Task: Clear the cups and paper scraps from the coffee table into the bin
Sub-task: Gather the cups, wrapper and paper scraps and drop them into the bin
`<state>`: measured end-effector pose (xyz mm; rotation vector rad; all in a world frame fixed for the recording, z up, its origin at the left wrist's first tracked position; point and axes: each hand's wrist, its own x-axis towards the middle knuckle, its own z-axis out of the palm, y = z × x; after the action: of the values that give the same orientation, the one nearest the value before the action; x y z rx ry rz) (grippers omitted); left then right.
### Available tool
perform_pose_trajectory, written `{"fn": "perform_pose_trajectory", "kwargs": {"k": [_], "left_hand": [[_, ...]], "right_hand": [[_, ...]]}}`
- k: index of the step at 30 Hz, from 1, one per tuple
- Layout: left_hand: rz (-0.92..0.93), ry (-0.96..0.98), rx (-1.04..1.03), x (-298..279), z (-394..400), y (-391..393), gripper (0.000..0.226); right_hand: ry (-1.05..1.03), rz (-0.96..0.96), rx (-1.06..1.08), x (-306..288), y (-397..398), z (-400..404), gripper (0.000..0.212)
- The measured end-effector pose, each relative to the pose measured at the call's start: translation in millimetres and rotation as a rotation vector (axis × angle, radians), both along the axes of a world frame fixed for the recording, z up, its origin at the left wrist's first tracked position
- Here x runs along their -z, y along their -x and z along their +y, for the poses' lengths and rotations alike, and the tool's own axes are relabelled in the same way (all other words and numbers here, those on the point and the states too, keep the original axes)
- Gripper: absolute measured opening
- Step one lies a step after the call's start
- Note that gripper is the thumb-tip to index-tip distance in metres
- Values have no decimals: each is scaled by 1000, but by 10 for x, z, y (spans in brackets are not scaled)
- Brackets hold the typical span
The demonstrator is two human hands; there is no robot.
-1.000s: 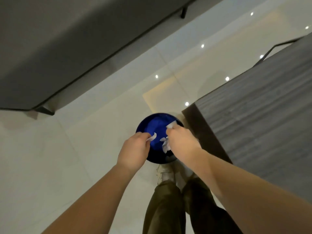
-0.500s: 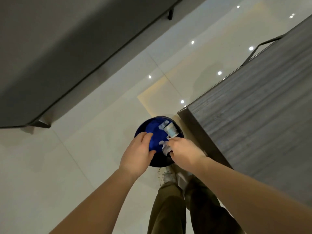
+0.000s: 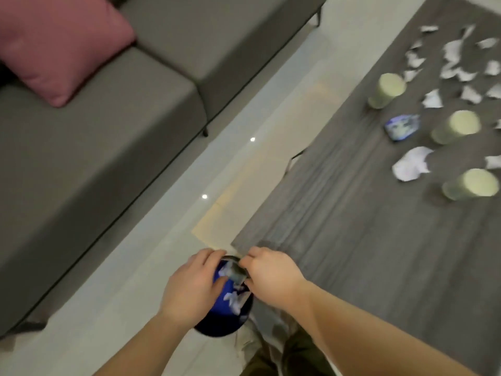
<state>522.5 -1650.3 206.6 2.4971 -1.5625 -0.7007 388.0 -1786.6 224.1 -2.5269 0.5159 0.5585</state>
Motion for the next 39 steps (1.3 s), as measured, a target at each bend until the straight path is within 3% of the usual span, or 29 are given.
{"fn": "perform_pose_trajectory", "kwargs": {"k": [8, 20, 31, 39], "left_hand": [[-74, 28, 179, -164, -832, 299, 52], [86, 25, 416, -145, -2372, 1499, 62], [89, -13, 536, -20, -3330, 2129, 61], [-52, 29, 595, 18, -3814, 2238, 59]], "right_hand": [[141, -30, 209, -93, 989, -839, 27], [198, 102, 490, -211, 2496, -1925, 37], [157, 86, 582, -54, 2812, -2412, 42], [402, -98, 566, -141, 2990, -2821, 24]]}}
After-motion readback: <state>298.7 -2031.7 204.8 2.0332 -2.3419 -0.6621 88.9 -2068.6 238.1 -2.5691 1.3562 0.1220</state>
